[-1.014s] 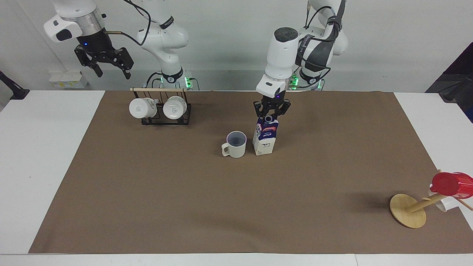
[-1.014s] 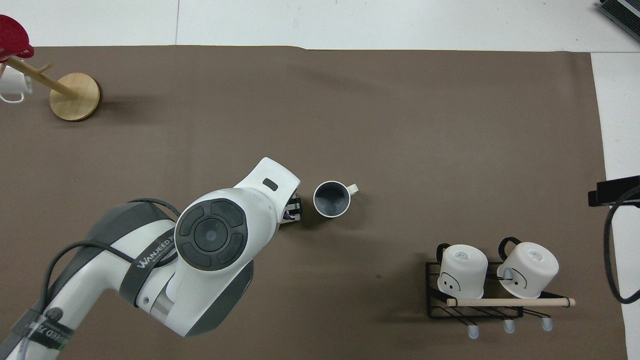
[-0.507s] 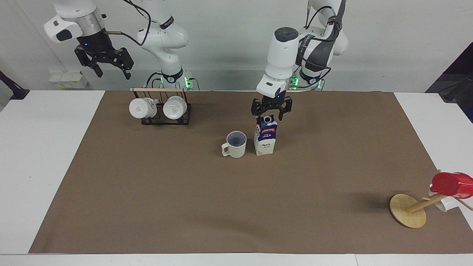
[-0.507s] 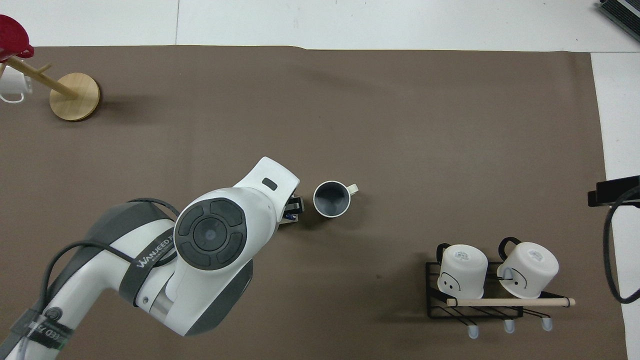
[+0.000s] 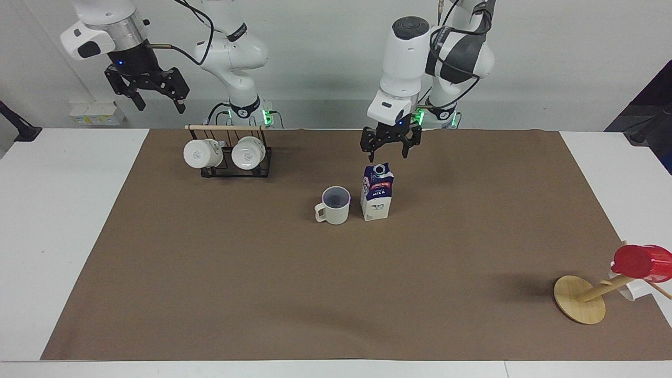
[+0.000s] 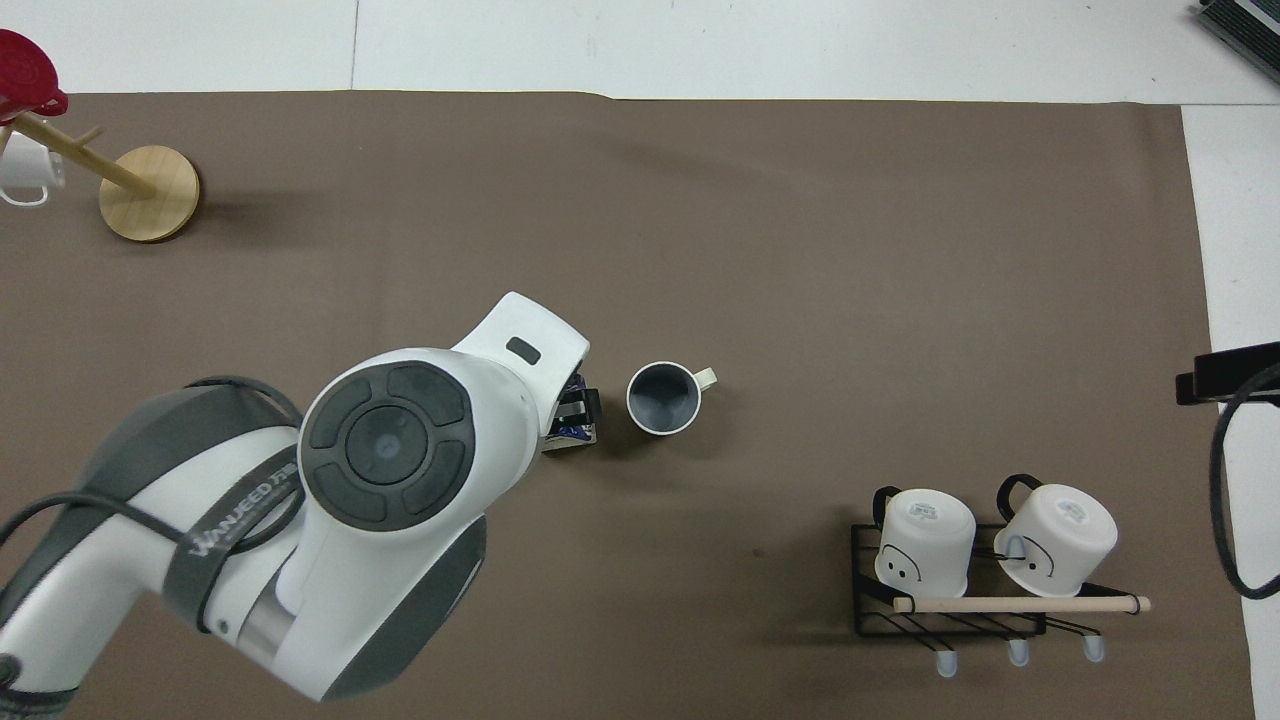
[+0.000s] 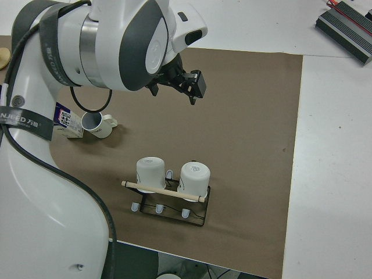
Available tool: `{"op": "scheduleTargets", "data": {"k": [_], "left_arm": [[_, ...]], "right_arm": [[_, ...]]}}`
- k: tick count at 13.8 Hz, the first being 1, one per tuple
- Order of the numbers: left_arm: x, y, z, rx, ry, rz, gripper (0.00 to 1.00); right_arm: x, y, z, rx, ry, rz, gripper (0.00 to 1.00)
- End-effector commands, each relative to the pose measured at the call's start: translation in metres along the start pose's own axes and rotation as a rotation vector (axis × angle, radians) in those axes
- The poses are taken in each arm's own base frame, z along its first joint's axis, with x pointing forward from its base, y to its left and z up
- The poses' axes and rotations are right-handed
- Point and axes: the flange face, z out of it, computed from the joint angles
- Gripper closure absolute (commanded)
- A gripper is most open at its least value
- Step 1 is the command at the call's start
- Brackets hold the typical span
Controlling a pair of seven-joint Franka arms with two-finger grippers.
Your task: Place cup and milk on table
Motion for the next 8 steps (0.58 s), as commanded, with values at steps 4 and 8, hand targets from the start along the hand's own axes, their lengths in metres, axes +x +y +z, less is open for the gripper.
{"op": "scheduleTargets", "data": {"k": [4, 8], "left_arm": [[0.019, -0.145, -0.042, 0.009, -0.058, 0.143, 0.00], [0.029, -0.190, -0.062, -0.004, -0.054, 0.146, 0.00]], "right_arm": [[0.005, 0.023, 0.000, 0.022, 0.012, 0.020, 0.00], [0.006, 0.019, 0.000, 0.012, 0.022, -0.039, 0.00]]}}
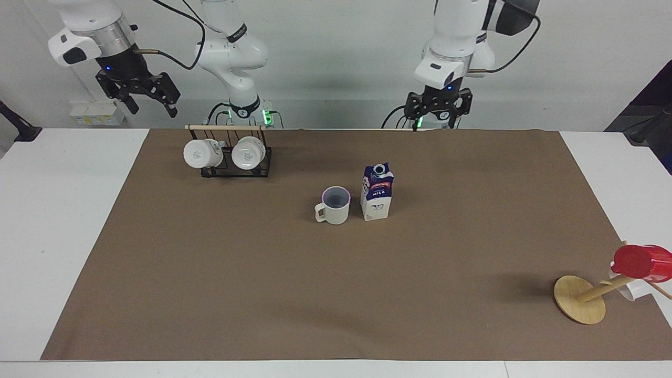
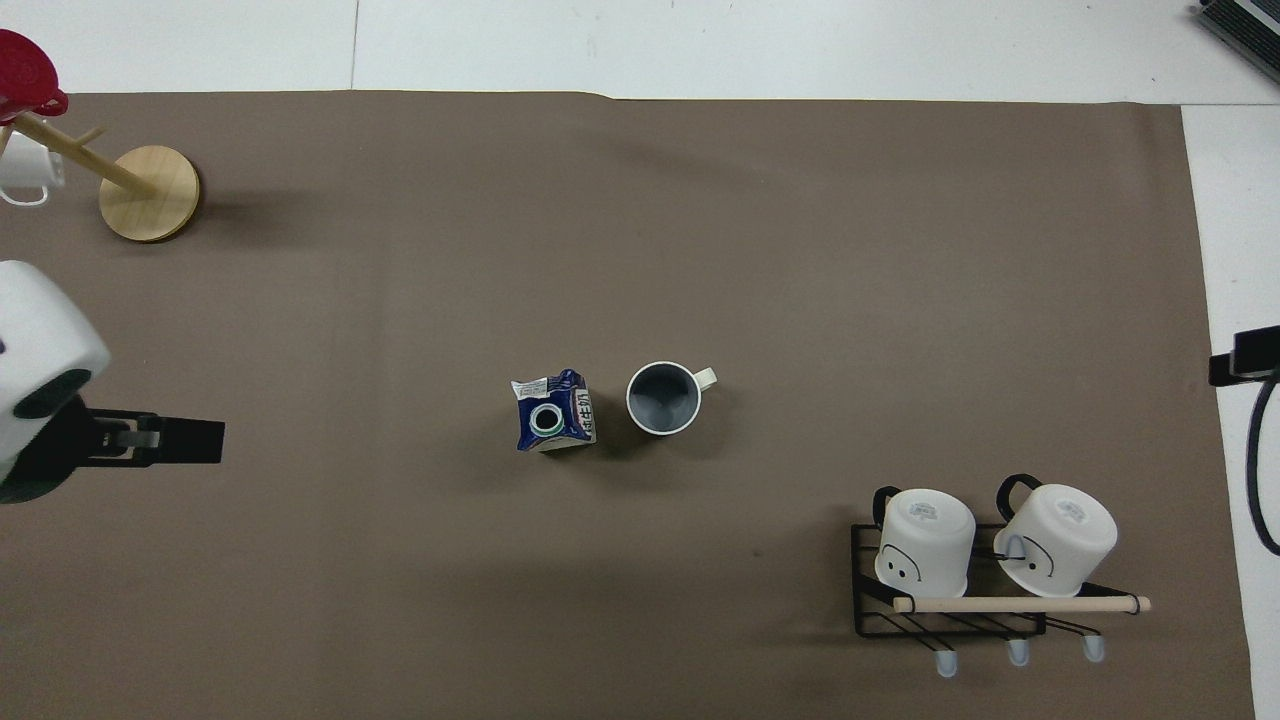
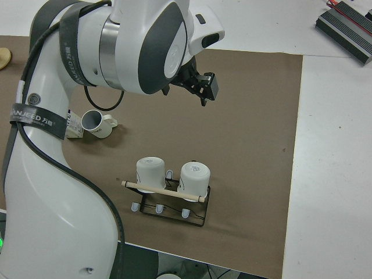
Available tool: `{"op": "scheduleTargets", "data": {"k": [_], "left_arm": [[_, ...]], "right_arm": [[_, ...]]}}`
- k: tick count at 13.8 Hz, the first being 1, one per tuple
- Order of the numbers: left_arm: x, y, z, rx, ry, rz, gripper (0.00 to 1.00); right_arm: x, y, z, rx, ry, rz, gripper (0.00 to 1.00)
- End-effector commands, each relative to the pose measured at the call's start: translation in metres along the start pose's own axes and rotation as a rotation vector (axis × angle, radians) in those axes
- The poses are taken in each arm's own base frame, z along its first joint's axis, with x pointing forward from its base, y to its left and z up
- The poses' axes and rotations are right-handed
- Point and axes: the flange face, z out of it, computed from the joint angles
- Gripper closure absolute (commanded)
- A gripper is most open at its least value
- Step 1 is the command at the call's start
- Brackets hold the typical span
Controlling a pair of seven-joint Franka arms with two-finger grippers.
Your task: Place cup and milk on table
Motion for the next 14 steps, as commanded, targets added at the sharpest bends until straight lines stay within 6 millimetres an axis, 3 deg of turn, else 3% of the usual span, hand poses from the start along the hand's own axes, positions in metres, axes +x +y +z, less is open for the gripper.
{"op": "scheduleTargets", "data": {"k": [1, 5, 14], "left_arm": [[-0.002, -0.011, -0.008, -0.017, -0.021, 0.012, 0.00], [-0.002, -0.027, -0.007, -0.025, -0.023, 0.045, 0.00], [-0.003, -0.030, -0.005, -0.086, -0.035, 0.034, 0.00]], "right_arm": [[0.002, -0.001, 0.000, 0.000, 0.009, -0.097, 0.00], [0.004, -0.010, -0.001, -0.007, 0.012, -0.111, 0.00], [0.005, -0.015, -0.003, -0.020, 0.029, -0.100, 0.00]]}}
